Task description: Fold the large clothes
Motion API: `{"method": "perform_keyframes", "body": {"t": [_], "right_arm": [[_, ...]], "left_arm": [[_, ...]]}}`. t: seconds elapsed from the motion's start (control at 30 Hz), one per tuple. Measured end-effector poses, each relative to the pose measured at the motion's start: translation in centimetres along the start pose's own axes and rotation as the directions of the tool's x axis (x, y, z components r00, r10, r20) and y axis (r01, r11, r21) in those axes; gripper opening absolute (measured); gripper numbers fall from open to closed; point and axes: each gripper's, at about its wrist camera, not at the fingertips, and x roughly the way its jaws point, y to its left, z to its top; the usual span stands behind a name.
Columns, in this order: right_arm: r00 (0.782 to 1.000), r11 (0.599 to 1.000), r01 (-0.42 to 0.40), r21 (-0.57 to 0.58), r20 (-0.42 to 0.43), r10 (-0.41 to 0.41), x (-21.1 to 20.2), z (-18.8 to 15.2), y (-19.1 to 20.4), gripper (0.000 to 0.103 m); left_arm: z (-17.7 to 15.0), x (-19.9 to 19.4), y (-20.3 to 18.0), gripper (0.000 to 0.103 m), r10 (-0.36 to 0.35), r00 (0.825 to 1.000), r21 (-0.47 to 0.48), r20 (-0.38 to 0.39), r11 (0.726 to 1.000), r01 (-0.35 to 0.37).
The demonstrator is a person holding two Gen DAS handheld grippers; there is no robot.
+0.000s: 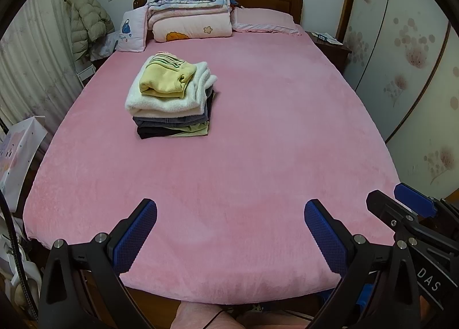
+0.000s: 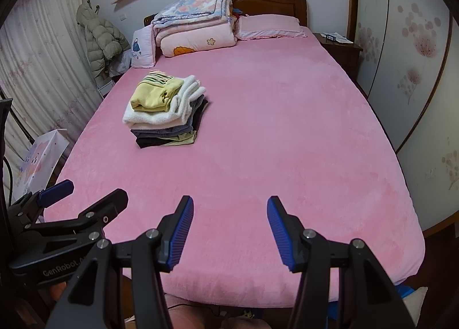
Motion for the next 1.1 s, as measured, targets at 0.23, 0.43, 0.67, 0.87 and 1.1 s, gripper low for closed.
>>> {"method": "perform_keyframes", "body": {"t": [0.23,0.43,0.67,0.87,1.1], "right_arm": [[1.0,1.0,-0.004,0.01,-0.013,0.004,0.4,-0.3,-0.4,0.054],[1.0,1.0,-0.004,0.011,-0.017,0.004,0.6,-0.3,-0.5,0.054],[1.0,1.0,-0.005,0.012,-0.018,0.005,0.7,-0.3,-0.6,0.054],[1.0,1.0,-0.005,0.018,-0.021,0.005,0.8,-0.1,-0.9,0.054],[1.0,1.0,-0.002,0.016,-0.024,0.003,1.0,0.1,-1.1,0.054]], "left_arm": [[0.1,0.3,0.1,0.102,-0.003,1.0,0.003,-0.011,1.0,0.003],[0.2,0.6,0.0,0.102,-0.01,1.0,0.002,-0.014,1.0,0.01],[0.4,1.0,-0.1,0.102,-0.02,1.0,0.003,-0.02,1.0,0.02],[0.6,1.5,-0.2,0.102,-0.025,0.999,0.006,-0.027,1.0,0.025],[0.9,1.9,-0.2,0.102,-0.034,0.999,0.006,-0.039,0.999,0.034]]}}
